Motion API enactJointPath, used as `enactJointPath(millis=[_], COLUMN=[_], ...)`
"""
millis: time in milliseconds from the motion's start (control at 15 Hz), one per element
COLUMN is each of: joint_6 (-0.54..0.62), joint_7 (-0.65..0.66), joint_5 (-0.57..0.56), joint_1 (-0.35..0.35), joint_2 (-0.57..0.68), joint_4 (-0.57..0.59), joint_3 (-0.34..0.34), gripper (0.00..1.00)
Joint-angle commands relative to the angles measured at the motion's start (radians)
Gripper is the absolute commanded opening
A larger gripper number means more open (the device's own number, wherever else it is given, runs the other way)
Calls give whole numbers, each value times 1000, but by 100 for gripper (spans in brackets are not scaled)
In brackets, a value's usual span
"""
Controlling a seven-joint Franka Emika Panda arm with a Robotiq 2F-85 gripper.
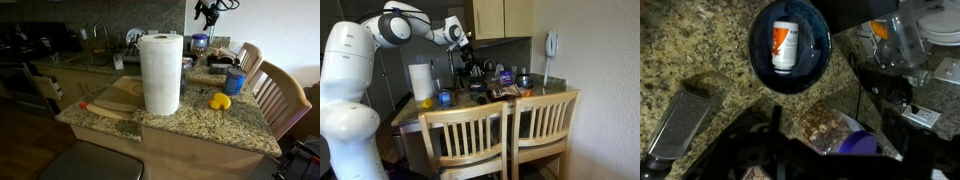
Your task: Remove the white bottle from the bowl and place it at the front of the counter
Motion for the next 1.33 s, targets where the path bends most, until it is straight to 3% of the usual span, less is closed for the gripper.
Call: enactJointPath(millis=[0,267,333,667,867,1067,1133,1267], joint_6=[-44,-183,-101,-149,-87,-110,-109,-106], joint_7=[57,12,36,36,149,167,141,156], joint_5=[71,170,127,141,119,142,133,133], joint_1=[13,-19,-5,-11,23,34,28,42], joint_2=[179,323,243,310,384,445,393,430], joint_4=[222,402,271,364,400,416,368,380], joint_3=[-37,-27,-26,-27,-50,-22,-27,-26], gripper=[100,100,100,100,100,100,100,100])
